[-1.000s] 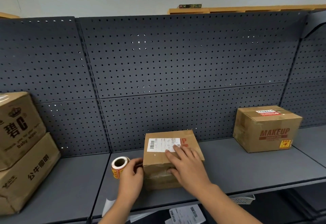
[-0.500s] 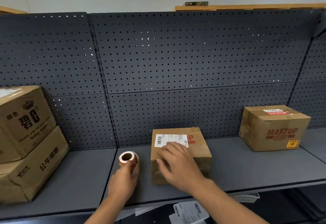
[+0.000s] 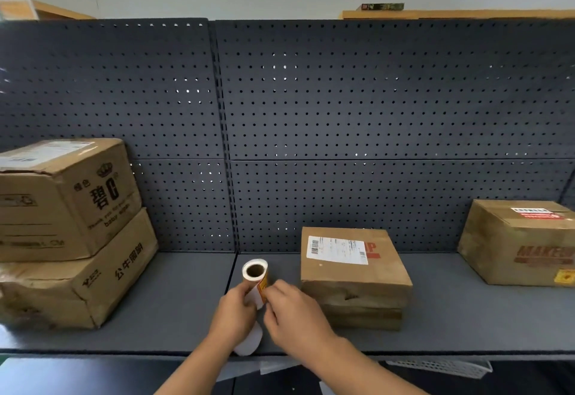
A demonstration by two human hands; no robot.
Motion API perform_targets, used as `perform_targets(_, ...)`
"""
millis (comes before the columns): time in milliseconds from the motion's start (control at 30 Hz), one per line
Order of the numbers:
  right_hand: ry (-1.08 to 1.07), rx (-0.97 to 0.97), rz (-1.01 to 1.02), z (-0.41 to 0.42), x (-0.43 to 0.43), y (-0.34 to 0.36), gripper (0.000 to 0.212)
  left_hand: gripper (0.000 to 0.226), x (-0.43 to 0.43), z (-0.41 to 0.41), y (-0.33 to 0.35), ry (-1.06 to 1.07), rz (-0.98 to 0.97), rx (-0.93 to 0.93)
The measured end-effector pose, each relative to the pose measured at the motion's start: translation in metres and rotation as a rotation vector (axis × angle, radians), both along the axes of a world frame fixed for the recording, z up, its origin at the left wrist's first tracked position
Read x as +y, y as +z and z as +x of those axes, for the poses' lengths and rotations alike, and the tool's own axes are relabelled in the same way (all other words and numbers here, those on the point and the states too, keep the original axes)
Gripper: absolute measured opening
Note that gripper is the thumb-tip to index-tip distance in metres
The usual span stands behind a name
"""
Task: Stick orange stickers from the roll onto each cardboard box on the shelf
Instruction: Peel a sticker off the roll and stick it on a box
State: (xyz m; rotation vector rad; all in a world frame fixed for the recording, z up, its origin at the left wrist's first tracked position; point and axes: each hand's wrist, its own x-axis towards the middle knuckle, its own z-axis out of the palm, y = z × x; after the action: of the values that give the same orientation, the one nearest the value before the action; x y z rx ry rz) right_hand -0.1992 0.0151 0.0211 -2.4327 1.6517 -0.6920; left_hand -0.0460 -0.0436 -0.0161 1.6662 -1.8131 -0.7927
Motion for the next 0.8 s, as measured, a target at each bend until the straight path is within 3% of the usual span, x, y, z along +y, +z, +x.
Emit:
perform_targets(367,-0.246,-0.437,0.264,0.021,-0.055,-0.033,0.012,0.030,0.003,0.001,-0.002,-0.075,-0.059,0.058)
perform_targets(733,-0.234,-0.461,0.216,0.031,-0.058,-0.039,0.009,0.031,0.006,0.009,-0.001,-0.024,-0.119,0.128)
perform_targets(800,-0.238,-0.456,0.217,0.031,-0.057,-0.039,0.011,0.023,0.006,0.008,-0.002,-0.008,-0.127,0.147)
